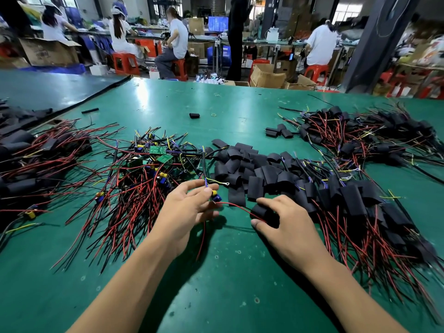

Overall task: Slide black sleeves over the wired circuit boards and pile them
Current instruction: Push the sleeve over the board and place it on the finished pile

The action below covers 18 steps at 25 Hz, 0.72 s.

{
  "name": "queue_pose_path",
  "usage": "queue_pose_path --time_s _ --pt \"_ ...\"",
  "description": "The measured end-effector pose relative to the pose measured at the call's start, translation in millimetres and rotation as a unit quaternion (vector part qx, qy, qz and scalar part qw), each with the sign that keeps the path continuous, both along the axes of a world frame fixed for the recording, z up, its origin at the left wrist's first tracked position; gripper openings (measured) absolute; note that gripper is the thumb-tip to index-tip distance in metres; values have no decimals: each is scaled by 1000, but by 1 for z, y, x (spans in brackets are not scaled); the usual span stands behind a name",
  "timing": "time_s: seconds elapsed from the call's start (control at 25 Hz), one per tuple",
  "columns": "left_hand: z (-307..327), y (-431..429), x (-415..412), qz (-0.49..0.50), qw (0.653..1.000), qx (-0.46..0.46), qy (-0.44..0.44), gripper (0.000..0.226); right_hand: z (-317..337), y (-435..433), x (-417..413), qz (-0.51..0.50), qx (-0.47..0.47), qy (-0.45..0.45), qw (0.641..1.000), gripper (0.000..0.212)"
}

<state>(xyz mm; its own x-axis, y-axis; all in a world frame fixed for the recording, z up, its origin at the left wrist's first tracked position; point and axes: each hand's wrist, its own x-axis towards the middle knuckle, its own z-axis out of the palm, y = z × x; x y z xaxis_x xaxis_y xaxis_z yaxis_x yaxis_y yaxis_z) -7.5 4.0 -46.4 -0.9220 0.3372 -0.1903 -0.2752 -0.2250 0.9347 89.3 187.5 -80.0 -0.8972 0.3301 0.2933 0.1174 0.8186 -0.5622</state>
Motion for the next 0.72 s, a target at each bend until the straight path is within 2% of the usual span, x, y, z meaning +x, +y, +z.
queue_pose_path --time_s 0.16,0.28,0.36,0.48,0.6,0.72 --pt "7 -4 -3 5 990 139 -20 29 1 1 -1 -12 -37 32 999 43" --pt "11 -7 -7 3 979 201 -39 24 5 6 -3 -67 -171 94 979 32" --pt "13 -9 -10 27 975 215 -59 22 8 11 -6 -69 -302 129 942 28" --pt "10 -9 -13 92 981 162 -56 18 12 12 -8 -42 -467 187 863 23" --pt "3 -11 -15 120 986 107 -51 15 16 9 -10 2 -550 203 810 27" --pt "1 -12 -17 103 990 76 -57 15 19 11 -11 5 -624 203 755 18"
